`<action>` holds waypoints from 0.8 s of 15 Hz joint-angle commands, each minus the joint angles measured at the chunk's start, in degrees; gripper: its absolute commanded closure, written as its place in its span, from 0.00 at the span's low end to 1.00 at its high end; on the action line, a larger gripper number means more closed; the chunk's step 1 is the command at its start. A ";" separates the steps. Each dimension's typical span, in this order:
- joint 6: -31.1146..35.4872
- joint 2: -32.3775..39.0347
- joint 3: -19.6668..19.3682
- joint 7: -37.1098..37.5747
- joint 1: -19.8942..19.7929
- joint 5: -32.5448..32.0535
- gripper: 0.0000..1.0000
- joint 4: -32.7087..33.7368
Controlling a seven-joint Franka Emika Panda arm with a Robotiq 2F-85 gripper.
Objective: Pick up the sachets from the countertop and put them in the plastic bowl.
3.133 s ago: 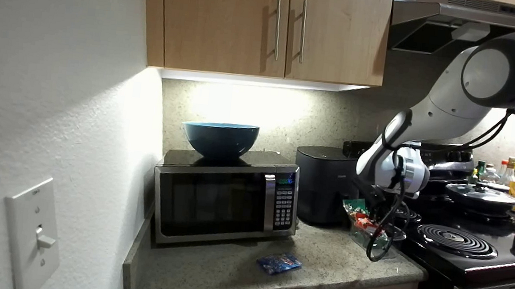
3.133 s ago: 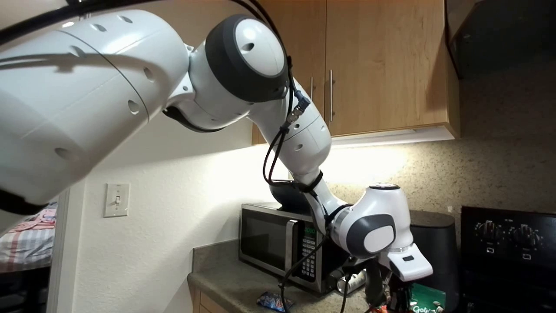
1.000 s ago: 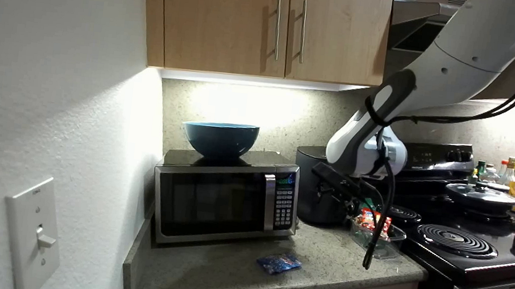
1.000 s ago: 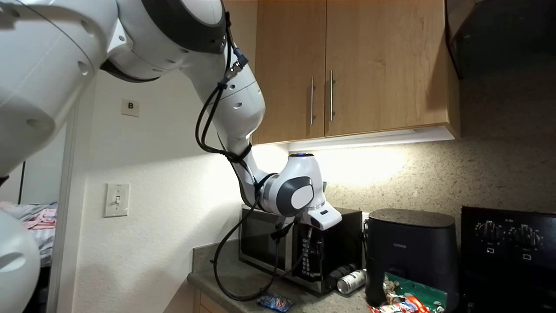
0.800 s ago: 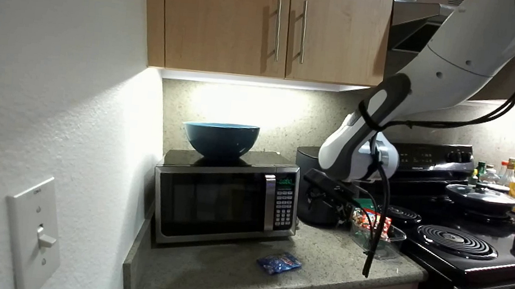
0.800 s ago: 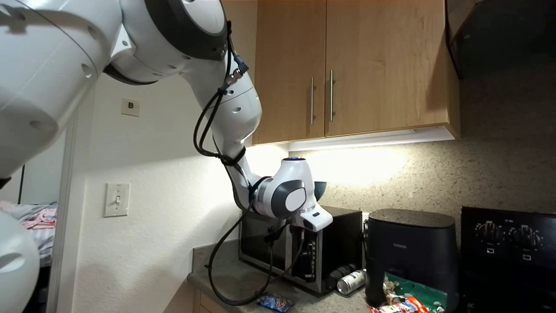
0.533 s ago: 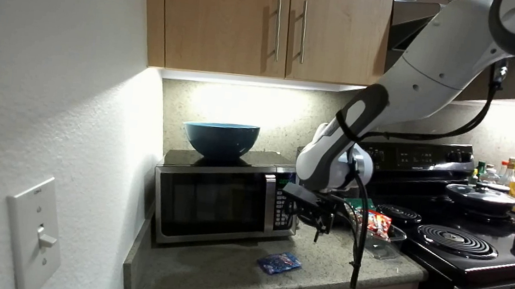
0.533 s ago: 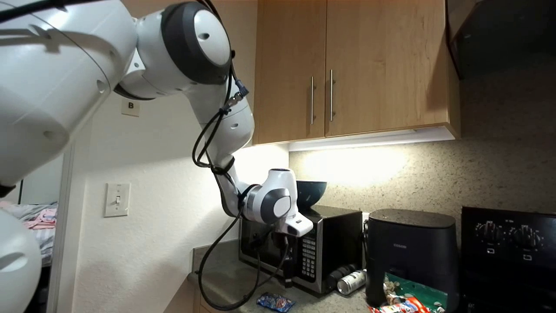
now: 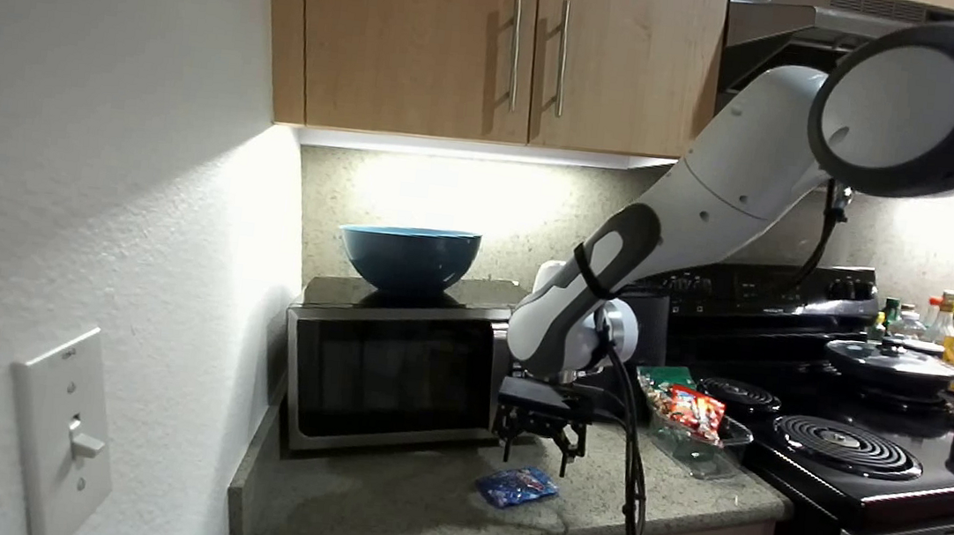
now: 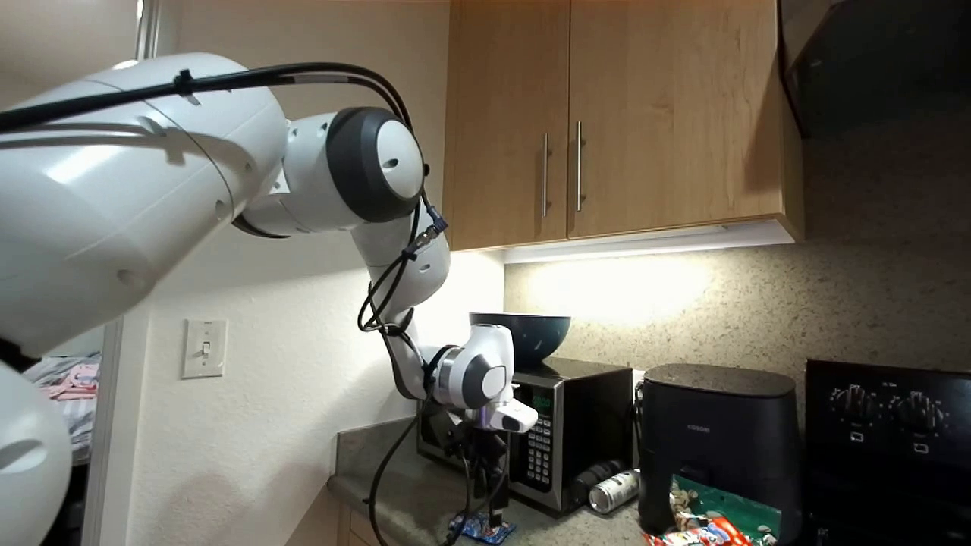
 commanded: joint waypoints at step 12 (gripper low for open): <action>-13.13 12.65 0.86 -4.90 -3.27 1.13 0.68 20.78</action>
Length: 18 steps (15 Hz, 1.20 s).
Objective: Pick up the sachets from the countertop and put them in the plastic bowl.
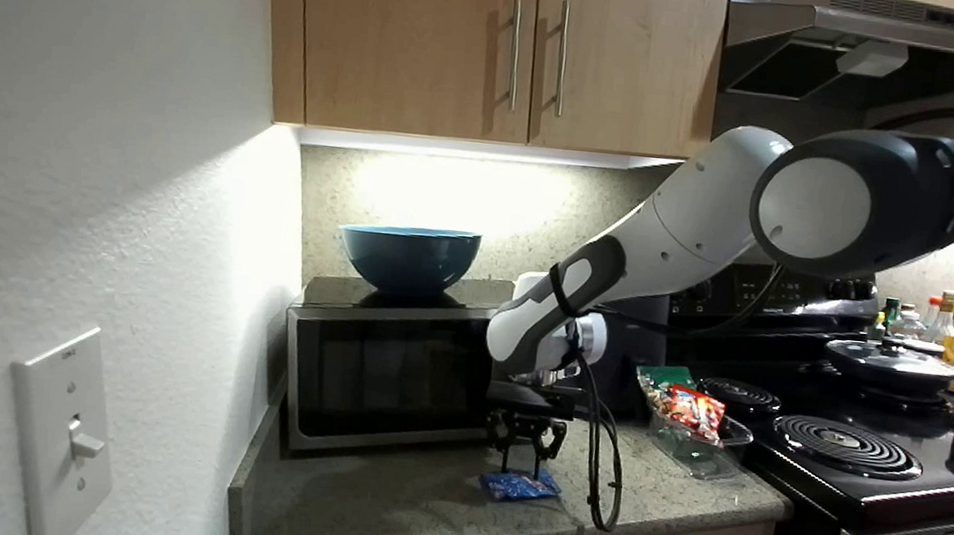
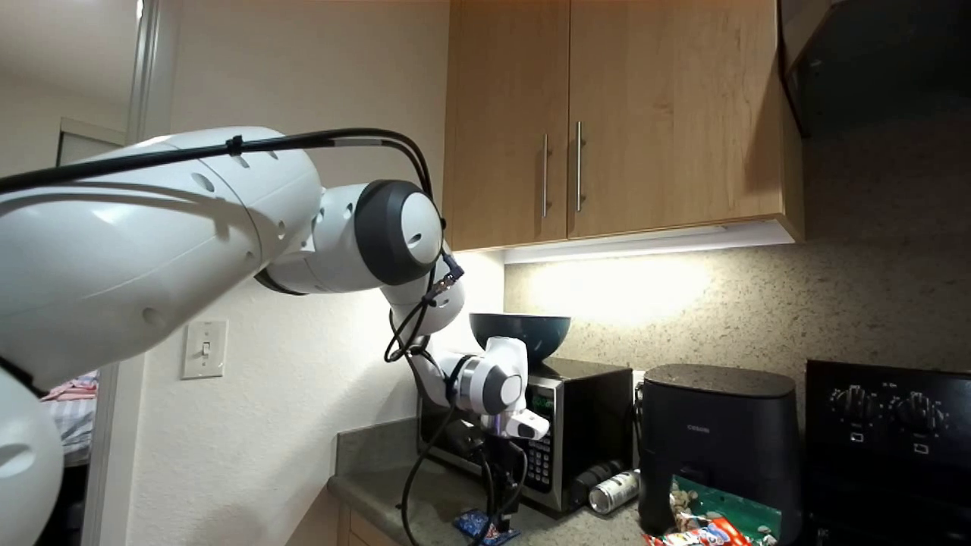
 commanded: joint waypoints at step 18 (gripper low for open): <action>4.54 -5.35 -1.08 -0.79 0.93 -0.25 0.02 -7.54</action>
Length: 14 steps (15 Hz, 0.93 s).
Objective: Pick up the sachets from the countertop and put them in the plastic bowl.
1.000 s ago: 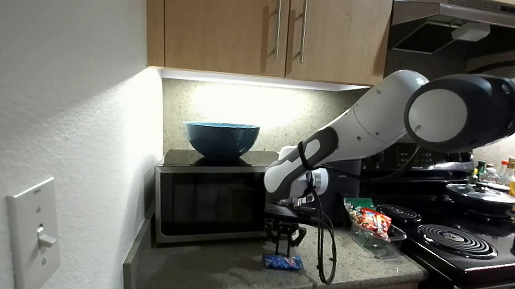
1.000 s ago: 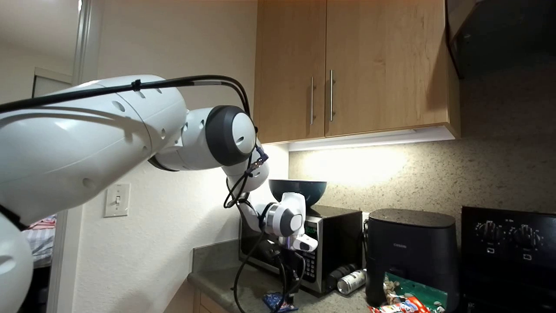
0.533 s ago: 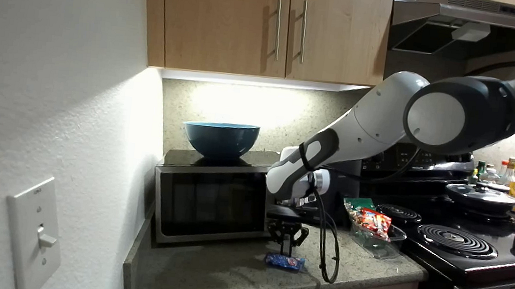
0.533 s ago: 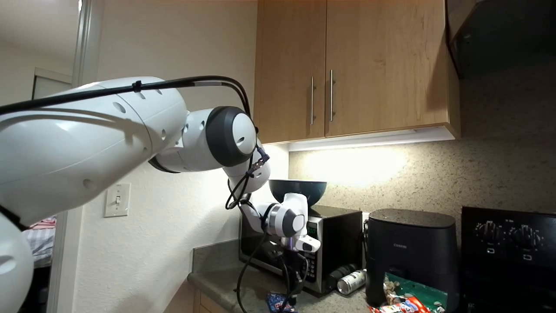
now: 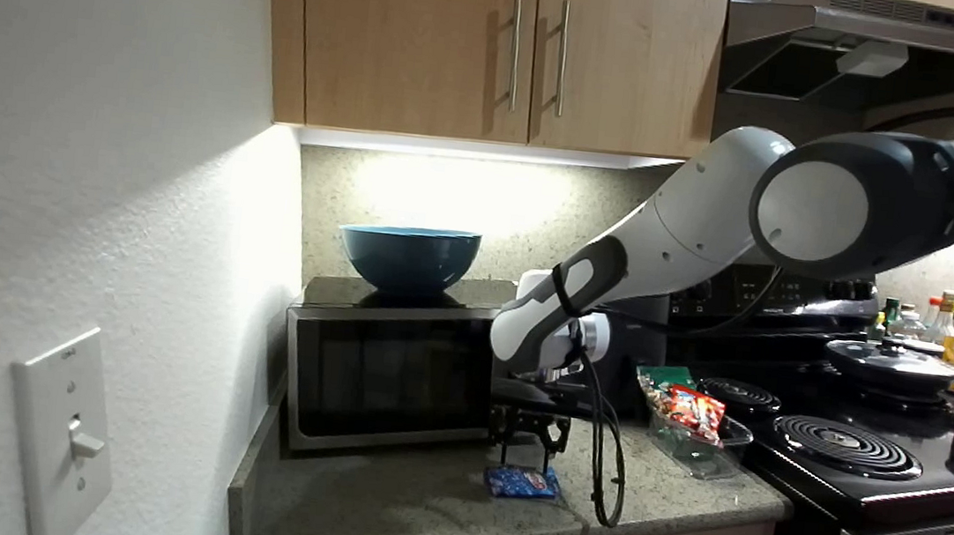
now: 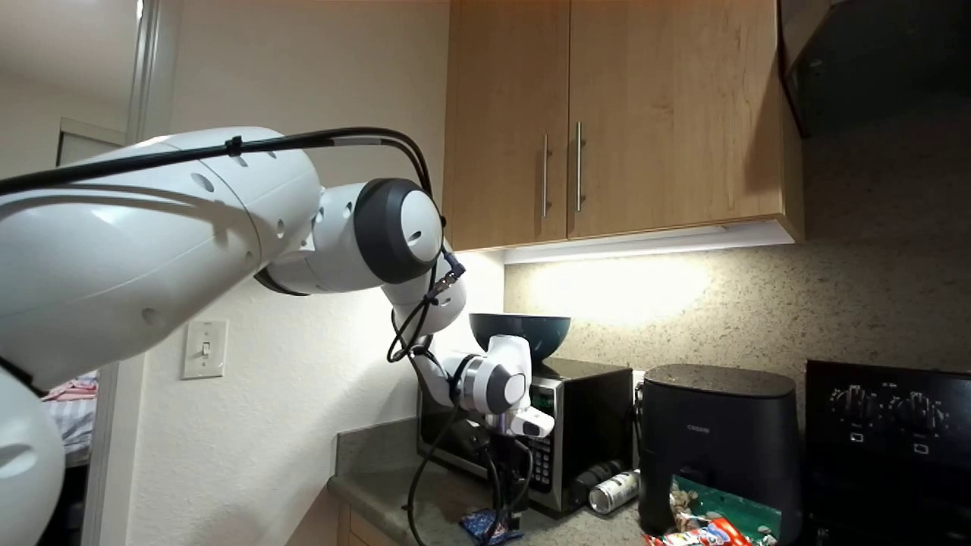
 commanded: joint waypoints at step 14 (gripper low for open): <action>1.54 -6.34 4.28 -4.41 -0.13 2.15 0.65 -10.96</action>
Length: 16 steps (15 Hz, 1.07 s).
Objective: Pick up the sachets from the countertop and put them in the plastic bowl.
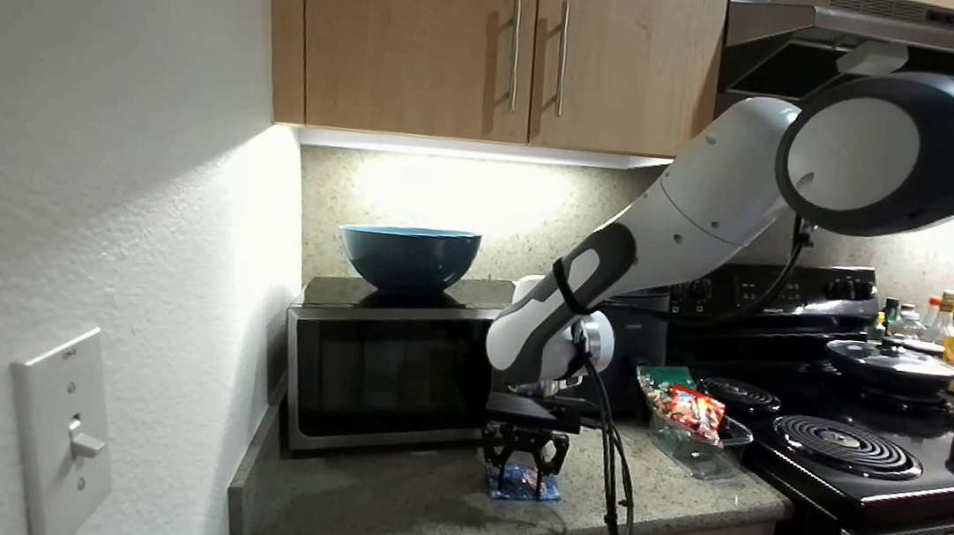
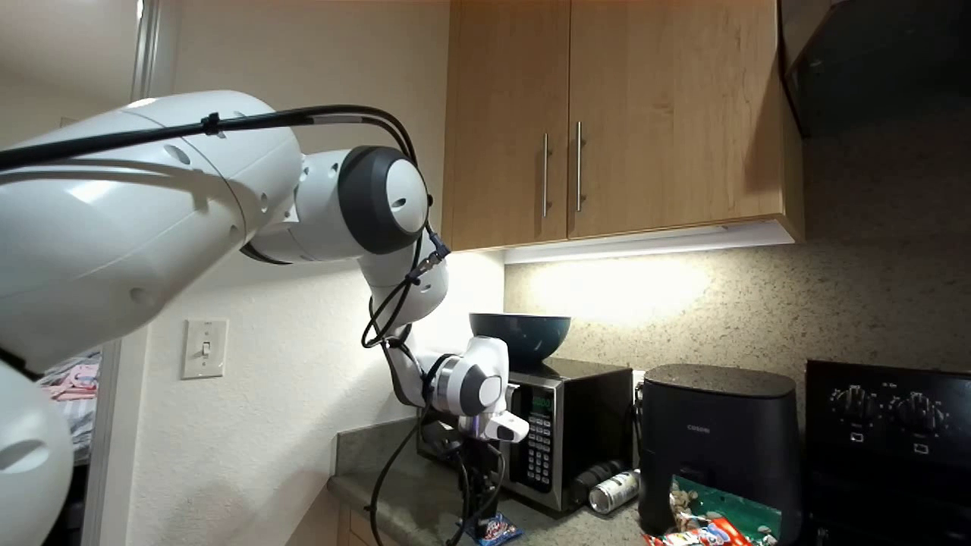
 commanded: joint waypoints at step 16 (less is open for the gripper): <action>-1.91 -1.54 0.07 -6.20 -3.64 3.52 0.49 -0.81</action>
